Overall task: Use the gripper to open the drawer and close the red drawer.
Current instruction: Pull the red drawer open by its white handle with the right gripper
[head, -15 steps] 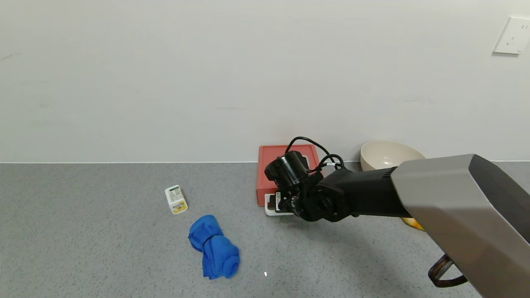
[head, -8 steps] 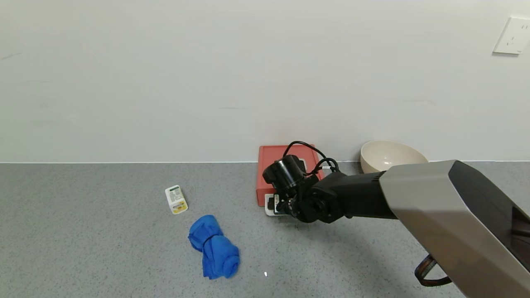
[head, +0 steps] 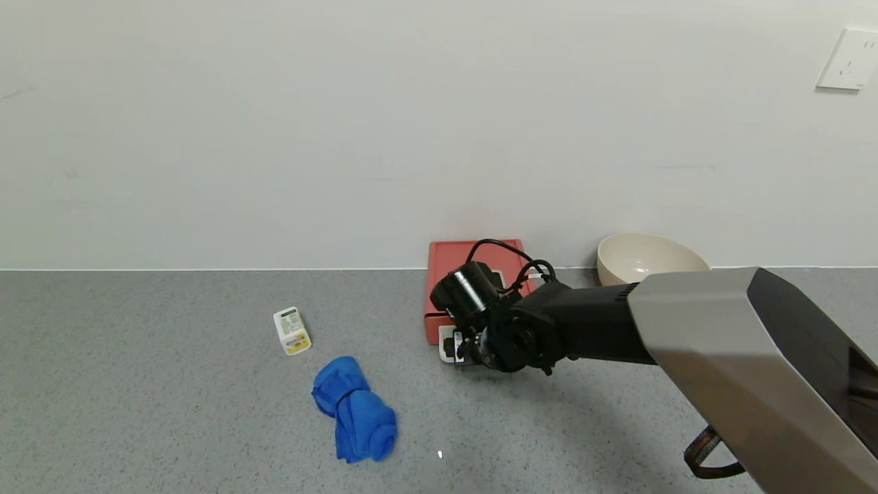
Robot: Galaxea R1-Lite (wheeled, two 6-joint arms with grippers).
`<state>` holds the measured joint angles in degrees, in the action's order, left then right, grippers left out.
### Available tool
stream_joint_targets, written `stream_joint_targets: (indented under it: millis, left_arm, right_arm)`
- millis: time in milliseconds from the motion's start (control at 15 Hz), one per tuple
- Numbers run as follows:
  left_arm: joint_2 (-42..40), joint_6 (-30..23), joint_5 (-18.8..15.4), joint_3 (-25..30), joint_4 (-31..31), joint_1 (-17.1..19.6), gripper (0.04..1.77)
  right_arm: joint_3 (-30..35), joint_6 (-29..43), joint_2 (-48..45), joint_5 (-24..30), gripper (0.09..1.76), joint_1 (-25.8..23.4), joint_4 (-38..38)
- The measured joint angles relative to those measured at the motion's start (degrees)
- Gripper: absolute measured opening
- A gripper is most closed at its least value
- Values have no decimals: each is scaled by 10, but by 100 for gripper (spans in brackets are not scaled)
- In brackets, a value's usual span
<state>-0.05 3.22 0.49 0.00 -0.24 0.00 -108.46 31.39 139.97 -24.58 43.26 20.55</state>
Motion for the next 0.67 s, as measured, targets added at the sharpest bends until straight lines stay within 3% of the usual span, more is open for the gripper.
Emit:
stream_joint_targets:
  millis: [667]
  left_arm:
    - [0,0,0,0,0,0,172]
  right_arm:
    - [4,66,-17,58,171,16,111]
